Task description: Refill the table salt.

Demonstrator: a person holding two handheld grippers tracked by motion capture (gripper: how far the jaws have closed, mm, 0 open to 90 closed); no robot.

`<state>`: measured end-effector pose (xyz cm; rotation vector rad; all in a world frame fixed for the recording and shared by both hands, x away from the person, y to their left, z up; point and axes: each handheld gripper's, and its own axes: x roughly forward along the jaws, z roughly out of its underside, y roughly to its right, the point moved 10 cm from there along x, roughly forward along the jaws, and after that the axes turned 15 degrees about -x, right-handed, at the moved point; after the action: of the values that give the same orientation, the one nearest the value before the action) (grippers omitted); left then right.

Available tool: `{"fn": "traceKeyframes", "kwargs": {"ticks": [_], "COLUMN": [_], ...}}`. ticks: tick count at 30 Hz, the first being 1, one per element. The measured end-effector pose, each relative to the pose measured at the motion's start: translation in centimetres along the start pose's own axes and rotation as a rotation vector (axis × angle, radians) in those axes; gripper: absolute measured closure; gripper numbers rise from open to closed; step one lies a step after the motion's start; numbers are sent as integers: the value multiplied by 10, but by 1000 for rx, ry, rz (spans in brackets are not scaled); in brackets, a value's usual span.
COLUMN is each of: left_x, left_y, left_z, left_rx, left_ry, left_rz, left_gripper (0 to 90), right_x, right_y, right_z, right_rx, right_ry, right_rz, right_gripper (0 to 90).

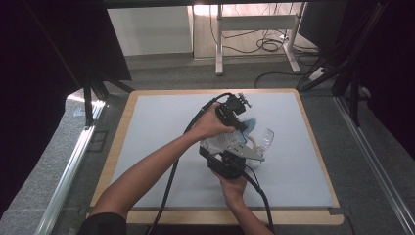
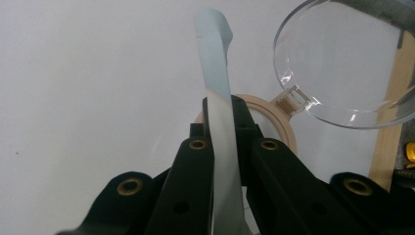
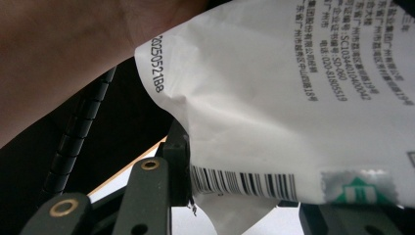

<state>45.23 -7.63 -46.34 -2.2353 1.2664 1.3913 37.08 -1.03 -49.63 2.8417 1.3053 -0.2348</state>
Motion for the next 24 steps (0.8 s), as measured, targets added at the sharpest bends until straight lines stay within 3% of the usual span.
{"fn": "traceKeyframes", "kwargs": {"ticks": [24], "left_x": [2], "left_y": [0], "left_z": [0], "left_rx": [-2], "left_ry": [2], "left_rz": [9], "left_gripper": [899], "right_x": [0], "right_y": [0], "right_z": [0], "right_rx": [1], "right_ry": [-5], "right_rz": [5], "right_gripper": [614]}}
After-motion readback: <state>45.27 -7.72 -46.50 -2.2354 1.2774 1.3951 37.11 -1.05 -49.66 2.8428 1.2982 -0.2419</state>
